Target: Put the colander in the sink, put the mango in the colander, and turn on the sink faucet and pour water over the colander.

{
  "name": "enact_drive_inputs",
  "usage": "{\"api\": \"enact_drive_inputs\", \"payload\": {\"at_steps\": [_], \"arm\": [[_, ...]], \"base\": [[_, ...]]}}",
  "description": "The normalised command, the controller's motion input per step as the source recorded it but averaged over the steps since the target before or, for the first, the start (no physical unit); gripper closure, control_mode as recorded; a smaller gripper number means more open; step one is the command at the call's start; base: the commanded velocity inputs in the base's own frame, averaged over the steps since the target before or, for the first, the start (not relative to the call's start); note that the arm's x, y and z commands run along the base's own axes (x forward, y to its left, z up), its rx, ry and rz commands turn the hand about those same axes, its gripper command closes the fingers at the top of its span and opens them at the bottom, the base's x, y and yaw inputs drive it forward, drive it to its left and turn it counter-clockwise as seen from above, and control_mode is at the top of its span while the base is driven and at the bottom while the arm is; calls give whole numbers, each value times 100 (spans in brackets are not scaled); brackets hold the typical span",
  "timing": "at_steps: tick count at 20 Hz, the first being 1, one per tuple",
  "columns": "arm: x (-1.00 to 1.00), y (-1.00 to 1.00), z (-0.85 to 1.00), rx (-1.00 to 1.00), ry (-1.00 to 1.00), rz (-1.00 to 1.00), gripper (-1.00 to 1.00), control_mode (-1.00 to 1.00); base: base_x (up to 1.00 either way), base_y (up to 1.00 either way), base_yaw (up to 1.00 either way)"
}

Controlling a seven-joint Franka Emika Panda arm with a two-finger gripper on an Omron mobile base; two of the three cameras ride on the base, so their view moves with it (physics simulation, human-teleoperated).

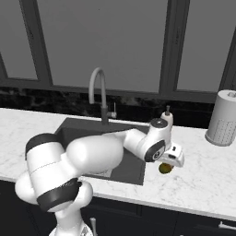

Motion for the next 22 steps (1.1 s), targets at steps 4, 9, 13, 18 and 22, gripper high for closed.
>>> {"api": "enact_drive_inputs", "payload": {"at_steps": [4,9,13,18,22], "arm": [[8,-24,-40,0,0,-1,-100,-100],[14,-4,-15,0,0,0,-100,-100],[21,0,-4,0,0,0,-100,-100],[6,0,0,0,3,0,-100,-100],[0,0,-14,0,4,0,-100,-100]], "base": [[0,0,0],[0,0,0],[0,0,0],[0,0,0],[0,0,0]]}}
